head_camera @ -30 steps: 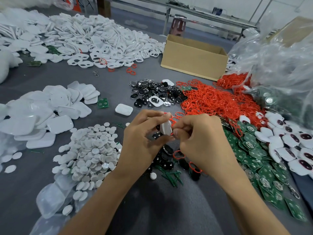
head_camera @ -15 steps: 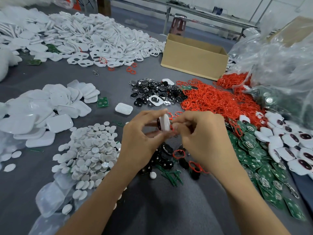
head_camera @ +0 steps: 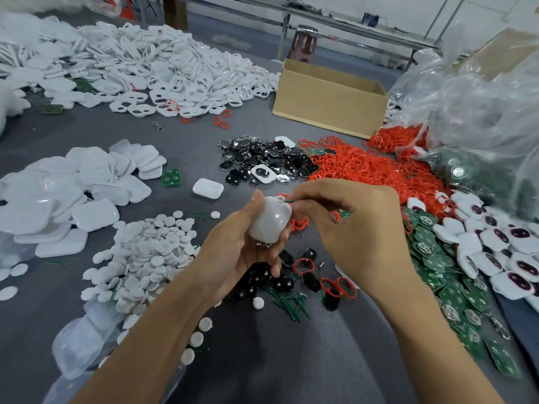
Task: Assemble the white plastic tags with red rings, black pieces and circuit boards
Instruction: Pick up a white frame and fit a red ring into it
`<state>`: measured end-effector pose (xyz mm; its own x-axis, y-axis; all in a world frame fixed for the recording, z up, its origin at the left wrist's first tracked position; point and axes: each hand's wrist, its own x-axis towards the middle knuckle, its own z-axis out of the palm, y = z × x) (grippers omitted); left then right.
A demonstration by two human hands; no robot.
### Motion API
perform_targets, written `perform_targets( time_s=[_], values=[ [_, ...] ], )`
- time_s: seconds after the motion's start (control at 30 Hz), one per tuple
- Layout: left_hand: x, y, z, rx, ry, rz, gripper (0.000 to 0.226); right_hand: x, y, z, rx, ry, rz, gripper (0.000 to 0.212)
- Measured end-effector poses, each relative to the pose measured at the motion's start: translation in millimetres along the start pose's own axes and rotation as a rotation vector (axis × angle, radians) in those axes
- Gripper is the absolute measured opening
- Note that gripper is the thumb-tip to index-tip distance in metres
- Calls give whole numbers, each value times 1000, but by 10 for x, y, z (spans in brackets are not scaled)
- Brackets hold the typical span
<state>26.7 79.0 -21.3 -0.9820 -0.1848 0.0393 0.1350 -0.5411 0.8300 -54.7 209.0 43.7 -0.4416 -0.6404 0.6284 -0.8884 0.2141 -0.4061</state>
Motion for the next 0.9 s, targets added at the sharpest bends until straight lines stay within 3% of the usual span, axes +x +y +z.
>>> perform_targets(
  time_s=[0.13, 0.6, 0.73, 0.9],
  values=[
    [-6, -13, 30, 6, -9, -4, 48, -19, 23, 30, -104, -20, -56, 7],
    [-5, -76, 51, 113, 28, 48, 48, -27, 29, 45, -143, 4, -1, 12],
    [-13, -99, 64, 164, 11, 37, 54, -4, 62, 22, -156, -40, -19, 12],
    [-20, -86, 65, 161, -45, -8, 46, 15, 115, -11, -153, -100, -89, 10]
  ],
)
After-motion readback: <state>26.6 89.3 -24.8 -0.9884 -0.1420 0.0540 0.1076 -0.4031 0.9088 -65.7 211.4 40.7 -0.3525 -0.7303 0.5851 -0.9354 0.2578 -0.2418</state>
